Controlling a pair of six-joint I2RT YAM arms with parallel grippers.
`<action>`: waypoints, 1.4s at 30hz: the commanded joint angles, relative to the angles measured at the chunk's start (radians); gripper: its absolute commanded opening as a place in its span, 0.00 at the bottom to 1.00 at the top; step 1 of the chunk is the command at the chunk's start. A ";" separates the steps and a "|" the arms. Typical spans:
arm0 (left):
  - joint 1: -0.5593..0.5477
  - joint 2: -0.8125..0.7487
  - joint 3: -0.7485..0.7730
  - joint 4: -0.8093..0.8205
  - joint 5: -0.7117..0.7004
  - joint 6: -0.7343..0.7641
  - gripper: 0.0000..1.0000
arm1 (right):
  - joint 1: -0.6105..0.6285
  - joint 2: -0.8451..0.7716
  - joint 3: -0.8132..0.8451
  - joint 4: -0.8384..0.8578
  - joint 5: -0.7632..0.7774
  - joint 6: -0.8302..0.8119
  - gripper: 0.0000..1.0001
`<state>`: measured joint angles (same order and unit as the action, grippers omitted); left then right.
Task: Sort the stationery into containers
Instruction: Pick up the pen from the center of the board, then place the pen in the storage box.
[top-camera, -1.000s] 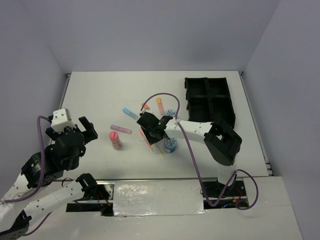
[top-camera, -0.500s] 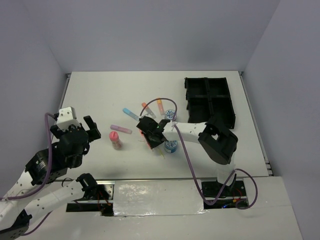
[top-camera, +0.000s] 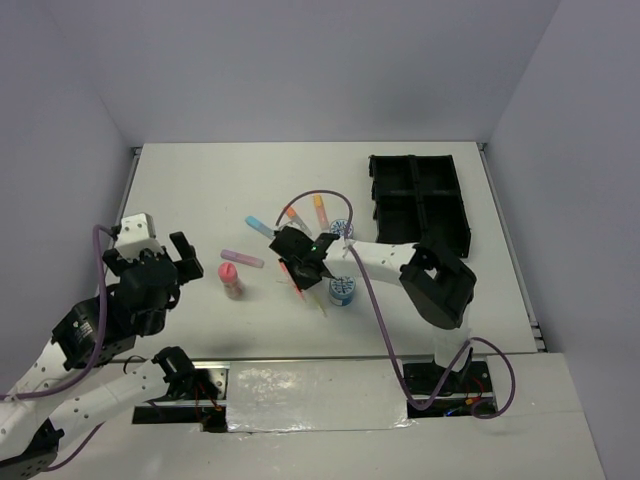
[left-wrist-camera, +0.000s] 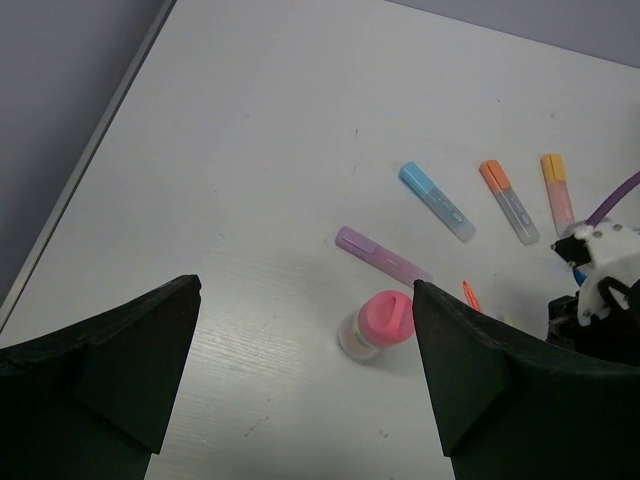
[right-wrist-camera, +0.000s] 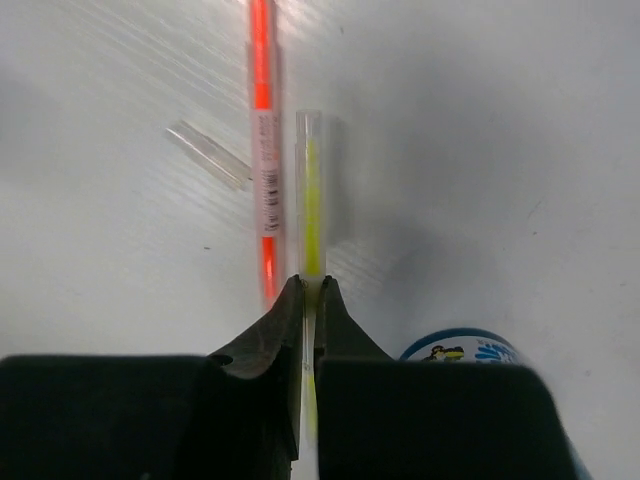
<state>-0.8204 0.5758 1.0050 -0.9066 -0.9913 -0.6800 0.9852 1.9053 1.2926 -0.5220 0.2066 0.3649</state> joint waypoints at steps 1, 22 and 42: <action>0.006 0.015 -0.002 0.035 -0.003 0.025 0.99 | -0.011 -0.126 0.125 -0.025 0.011 -0.043 0.00; 0.013 0.015 -0.020 0.095 0.062 0.080 0.99 | -0.641 -0.299 0.142 -0.107 0.019 -0.440 0.00; 0.027 0.075 -0.036 0.143 0.137 0.143 0.99 | -0.695 -0.219 -0.114 0.232 0.071 -0.550 0.02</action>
<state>-0.7986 0.6418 0.9749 -0.8043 -0.8642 -0.5709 0.2901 1.6978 1.1912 -0.3882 0.2768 -0.1535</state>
